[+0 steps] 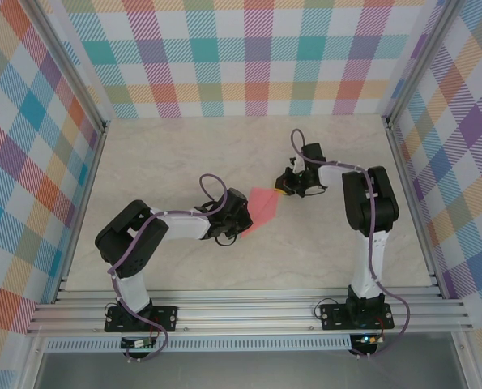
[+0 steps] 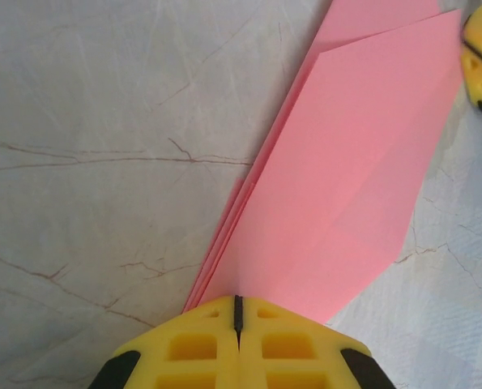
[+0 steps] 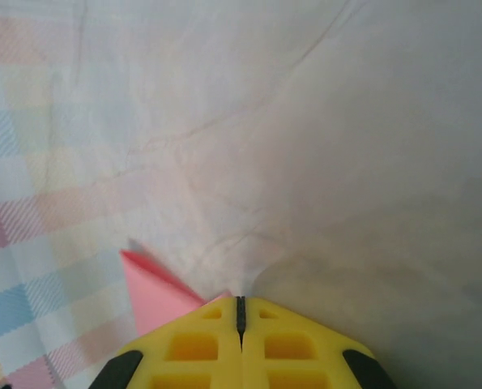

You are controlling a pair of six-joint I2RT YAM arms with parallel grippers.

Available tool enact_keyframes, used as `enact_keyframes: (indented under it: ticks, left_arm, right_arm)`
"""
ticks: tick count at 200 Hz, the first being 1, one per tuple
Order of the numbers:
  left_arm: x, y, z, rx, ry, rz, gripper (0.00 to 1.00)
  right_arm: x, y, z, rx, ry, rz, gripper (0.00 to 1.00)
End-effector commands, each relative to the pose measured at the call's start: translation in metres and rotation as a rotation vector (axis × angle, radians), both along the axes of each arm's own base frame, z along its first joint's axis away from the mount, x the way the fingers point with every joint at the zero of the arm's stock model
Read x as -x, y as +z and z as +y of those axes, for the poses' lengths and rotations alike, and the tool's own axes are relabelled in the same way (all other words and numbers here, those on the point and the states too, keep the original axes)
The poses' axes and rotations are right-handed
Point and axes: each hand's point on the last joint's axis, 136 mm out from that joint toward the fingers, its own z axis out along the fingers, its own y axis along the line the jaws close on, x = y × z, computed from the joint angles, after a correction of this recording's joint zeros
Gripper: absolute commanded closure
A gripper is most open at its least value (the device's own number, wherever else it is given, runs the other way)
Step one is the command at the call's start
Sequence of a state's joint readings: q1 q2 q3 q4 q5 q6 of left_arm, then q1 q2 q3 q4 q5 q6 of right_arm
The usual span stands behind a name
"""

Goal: Fold a paper plane with a square sheet of paper (pick it up from the middle)
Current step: Fourth fold the wing at the center of the table.

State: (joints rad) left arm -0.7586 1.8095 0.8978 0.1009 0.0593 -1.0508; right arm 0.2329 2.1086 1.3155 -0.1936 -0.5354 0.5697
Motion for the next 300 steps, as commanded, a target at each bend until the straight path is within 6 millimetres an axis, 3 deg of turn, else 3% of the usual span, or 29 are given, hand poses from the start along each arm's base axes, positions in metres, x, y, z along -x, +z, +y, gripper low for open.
enact_keyframes:
  ticks: [1,21,42,71,111,162,185,260,282,300]
  left_arm:
    - [0.031,-0.041,0.023,-0.125,-0.028,0.123,1.0]
    - [0.032,-0.041,0.024,-0.126,-0.03,0.123,1.0]
    - [0.031,-0.039,0.023,-0.12,-0.031,0.119,1.0]
    - [0.029,-0.037,0.021,-0.116,-0.031,0.115,1.0]
    - [0.029,-0.036,0.02,-0.116,-0.035,0.113,1.0]
    - [0.028,-0.033,0.019,-0.113,-0.037,0.108,1.0]
    - [0.024,-0.023,0.017,-0.099,-0.035,0.09,1.0]
    - [-0.011,0.056,-0.006,0.052,0.027,-0.053,0.97]
    - [-0.021,0.06,-0.023,0.156,0.045,-0.048,0.95]
    - [-0.027,0.05,-0.035,0.202,0.062,-0.023,0.94]
  right_arm:
    - [-0.011,0.015,-0.01,0.05,-0.007,-0.04,0.97]
    - [-0.005,0.042,0.0,-0.009,0.03,-0.08,0.96]
    - [0.016,0.053,0.019,-0.054,0.082,-0.088,0.96]
    - [0.048,0.044,0.05,-0.109,0.151,-0.04,0.96]
    - [0.07,0.019,0.072,-0.115,0.208,0.02,0.97]
    - [0.079,-0.023,0.059,-0.024,0.201,0.095,1.0]
    - [0.082,-0.036,0.052,0.019,0.191,0.119,1.0]
    - [0.09,-0.047,0.045,0.052,0.181,0.136,1.0]
    - [0.09,-0.049,0.043,0.058,0.181,0.139,1.0]
    - [0.091,-0.05,0.044,0.058,0.182,0.141,1.0]
